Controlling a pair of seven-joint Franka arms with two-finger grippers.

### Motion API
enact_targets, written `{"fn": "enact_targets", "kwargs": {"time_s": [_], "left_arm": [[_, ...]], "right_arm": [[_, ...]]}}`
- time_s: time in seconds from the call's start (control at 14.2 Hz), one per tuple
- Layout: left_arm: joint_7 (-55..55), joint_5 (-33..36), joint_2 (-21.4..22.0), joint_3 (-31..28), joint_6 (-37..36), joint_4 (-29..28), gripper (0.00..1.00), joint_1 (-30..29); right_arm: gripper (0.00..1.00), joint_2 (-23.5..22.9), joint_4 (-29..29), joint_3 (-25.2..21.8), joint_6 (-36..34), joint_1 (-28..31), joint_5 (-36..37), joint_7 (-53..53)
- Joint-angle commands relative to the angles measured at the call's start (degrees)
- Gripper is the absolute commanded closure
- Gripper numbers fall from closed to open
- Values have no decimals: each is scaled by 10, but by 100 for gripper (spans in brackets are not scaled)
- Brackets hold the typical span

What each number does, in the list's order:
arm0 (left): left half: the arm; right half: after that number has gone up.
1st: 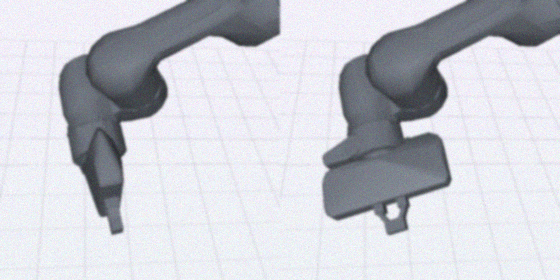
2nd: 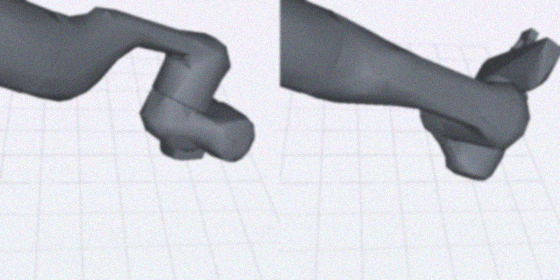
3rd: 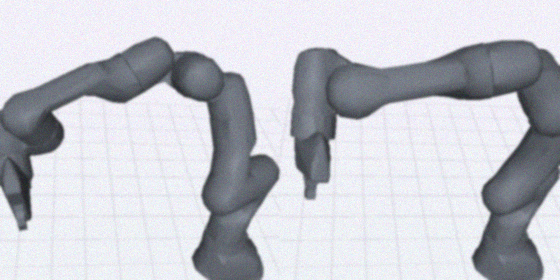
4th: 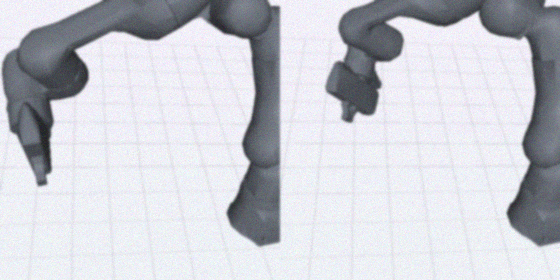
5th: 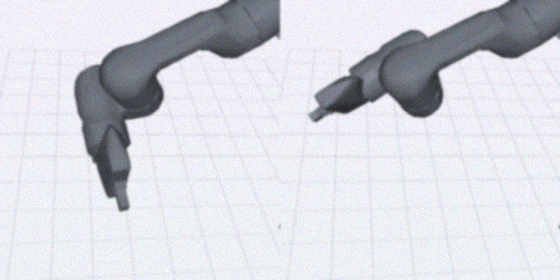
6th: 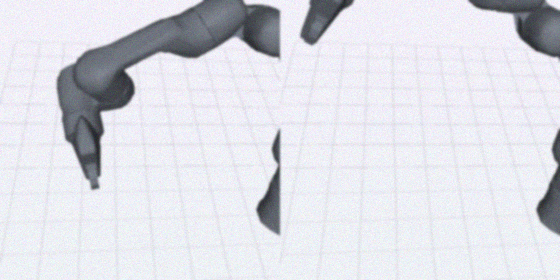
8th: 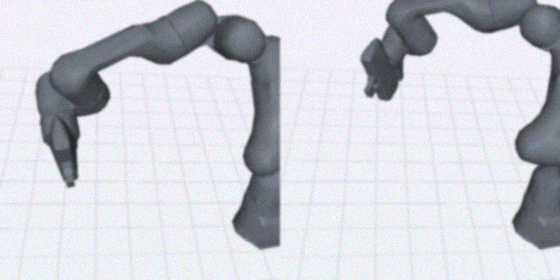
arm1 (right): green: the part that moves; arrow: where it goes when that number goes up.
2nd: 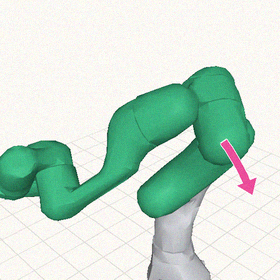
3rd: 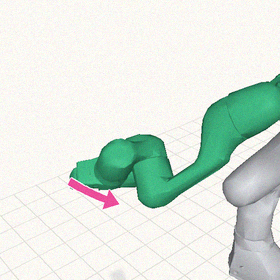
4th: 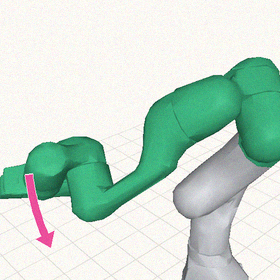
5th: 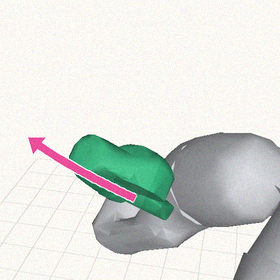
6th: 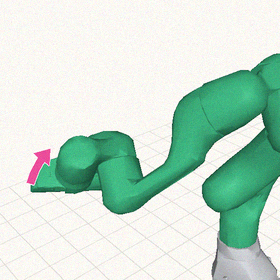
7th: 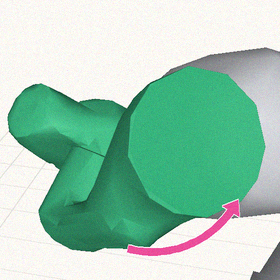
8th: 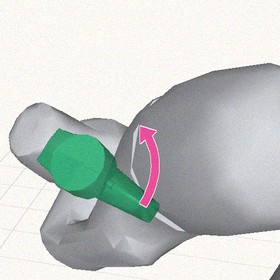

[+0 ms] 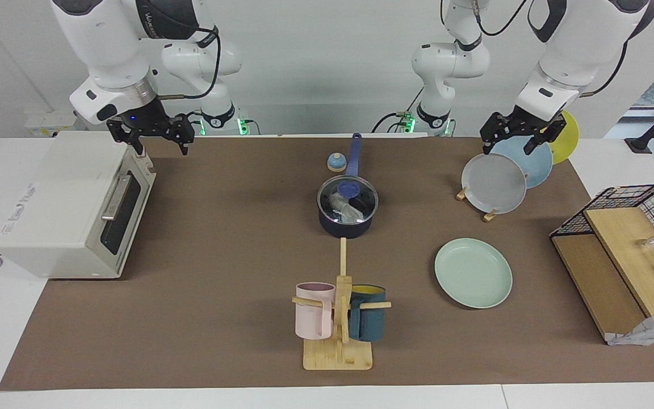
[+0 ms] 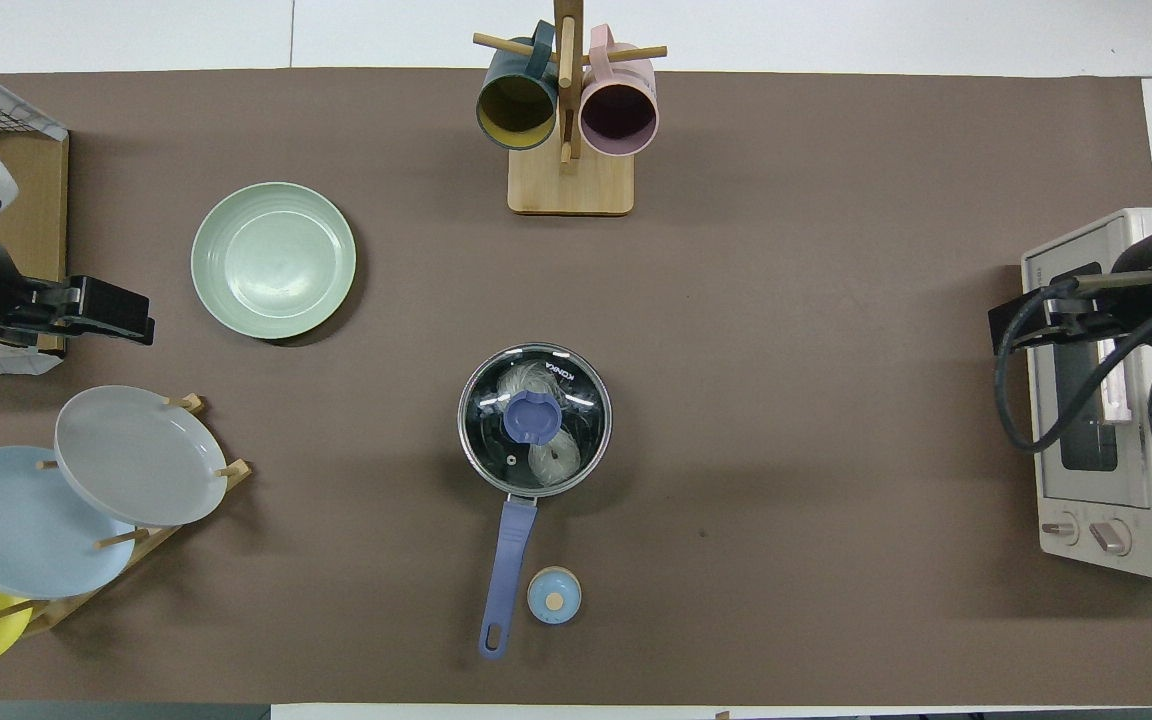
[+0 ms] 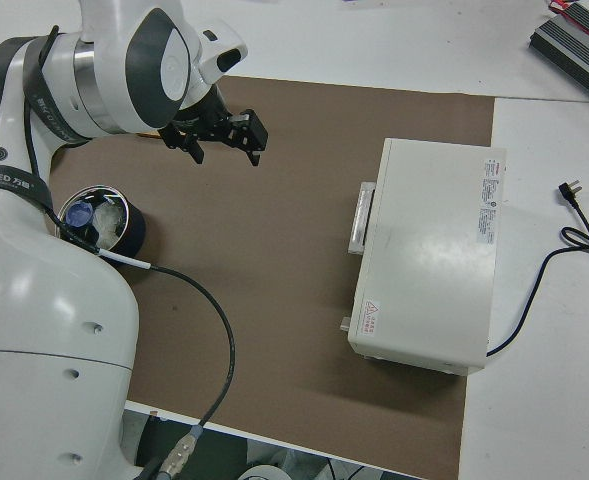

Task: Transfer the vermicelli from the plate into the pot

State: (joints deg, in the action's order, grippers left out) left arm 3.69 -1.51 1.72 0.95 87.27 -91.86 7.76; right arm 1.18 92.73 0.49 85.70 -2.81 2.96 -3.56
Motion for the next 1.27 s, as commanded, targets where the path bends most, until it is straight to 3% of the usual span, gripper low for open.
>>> {"fn": "enact_targets", "kwargs": {"time_s": [0.0, 0.42, 1.2], "left_arm": [[-3, 8, 6, 5, -10, 2, 0, -8], [-3, 8, 6, 5, -10, 2, 0, -8], [-3, 8, 6, 5, -10, 2, 0, -8]], "right_arm": [[0, -1, 3, -10, 10, 7, 4, 23], [0, -16, -7, -22, 9, 18, -7, 81], [0, -19, -6, -18, 19, 38, -8, 63]]}}
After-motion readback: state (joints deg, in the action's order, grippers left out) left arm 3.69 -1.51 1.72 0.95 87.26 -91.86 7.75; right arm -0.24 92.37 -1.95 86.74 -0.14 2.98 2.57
